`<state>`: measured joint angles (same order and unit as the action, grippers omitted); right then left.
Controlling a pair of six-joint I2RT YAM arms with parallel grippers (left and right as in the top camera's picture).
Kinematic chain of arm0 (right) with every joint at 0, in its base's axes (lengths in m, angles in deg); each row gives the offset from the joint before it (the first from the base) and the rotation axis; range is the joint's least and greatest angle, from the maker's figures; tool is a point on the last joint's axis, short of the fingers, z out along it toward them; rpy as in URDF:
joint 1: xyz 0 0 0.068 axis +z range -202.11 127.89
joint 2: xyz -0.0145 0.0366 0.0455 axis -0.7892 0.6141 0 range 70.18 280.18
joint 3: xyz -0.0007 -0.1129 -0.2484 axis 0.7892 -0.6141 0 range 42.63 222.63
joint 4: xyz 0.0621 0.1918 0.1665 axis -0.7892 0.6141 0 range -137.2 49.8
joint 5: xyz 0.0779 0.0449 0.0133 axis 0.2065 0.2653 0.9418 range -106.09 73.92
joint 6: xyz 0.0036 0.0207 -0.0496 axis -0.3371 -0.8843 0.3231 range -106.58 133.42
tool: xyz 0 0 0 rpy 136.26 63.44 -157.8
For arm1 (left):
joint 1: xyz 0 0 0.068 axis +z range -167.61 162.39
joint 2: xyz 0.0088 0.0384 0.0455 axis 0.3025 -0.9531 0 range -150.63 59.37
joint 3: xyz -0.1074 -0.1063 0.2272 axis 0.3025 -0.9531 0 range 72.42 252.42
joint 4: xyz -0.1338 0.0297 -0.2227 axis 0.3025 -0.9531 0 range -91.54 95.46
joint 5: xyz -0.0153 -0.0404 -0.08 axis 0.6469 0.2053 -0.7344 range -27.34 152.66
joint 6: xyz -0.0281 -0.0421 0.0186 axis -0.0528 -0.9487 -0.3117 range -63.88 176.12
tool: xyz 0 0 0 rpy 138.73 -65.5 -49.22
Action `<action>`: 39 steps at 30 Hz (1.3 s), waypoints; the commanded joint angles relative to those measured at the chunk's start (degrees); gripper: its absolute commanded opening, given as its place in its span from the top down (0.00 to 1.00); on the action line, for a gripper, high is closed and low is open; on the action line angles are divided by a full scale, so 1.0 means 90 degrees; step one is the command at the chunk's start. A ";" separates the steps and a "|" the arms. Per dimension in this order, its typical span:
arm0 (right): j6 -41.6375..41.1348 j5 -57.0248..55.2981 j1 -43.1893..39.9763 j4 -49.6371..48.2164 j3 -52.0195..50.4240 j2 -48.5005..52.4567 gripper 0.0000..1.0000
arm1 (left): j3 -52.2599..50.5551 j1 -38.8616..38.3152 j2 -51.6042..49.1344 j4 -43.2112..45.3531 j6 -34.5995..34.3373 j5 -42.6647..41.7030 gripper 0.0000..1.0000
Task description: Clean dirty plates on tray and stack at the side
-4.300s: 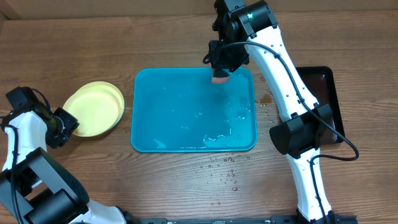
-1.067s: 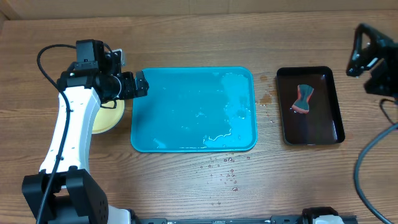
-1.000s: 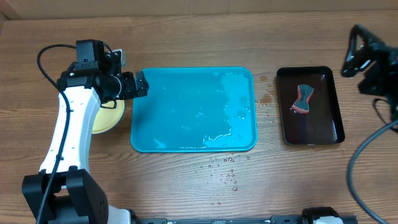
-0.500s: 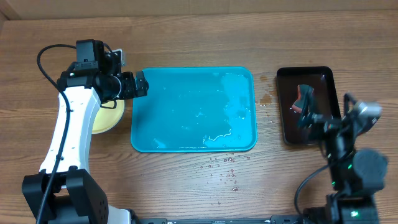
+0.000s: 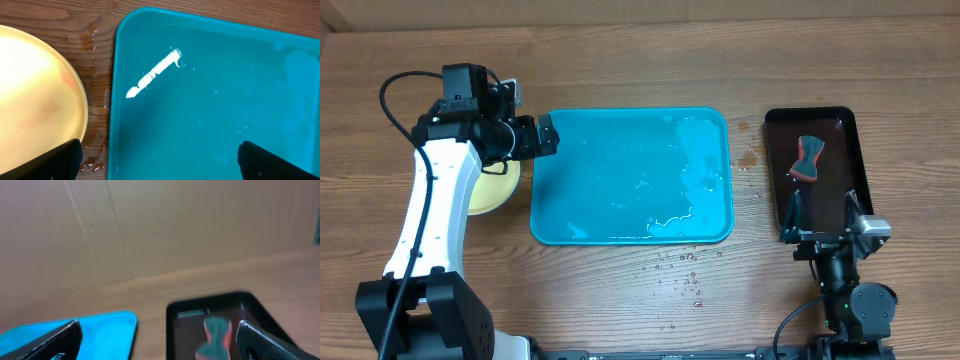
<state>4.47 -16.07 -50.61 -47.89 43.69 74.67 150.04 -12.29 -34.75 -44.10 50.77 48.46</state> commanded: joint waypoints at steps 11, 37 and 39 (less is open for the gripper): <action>0.0002 0.0029 0.0197 0.0614 -0.0066 -0.0481 0.00 | 0.0107 0.0000 0.0078 0.0007 0.0075 -0.0024 0.00; 0.0002 0.0012 0.0197 0.0614 -0.0066 -0.0481 0.00 | 0.0034 -0.0012 0.0605 -0.0036 0.0260 0.0335 0.01; 0.0002 0.0012 0.0197 0.0614 -0.0066 -0.0481 0.00 | -0.0253 -0.0012 0.1081 0.0415 0.0442 0.0287 0.00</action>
<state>4.44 -16.05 -49.08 -42.08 43.69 71.02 149.89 -12.29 -31.93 -44.08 51.56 50.28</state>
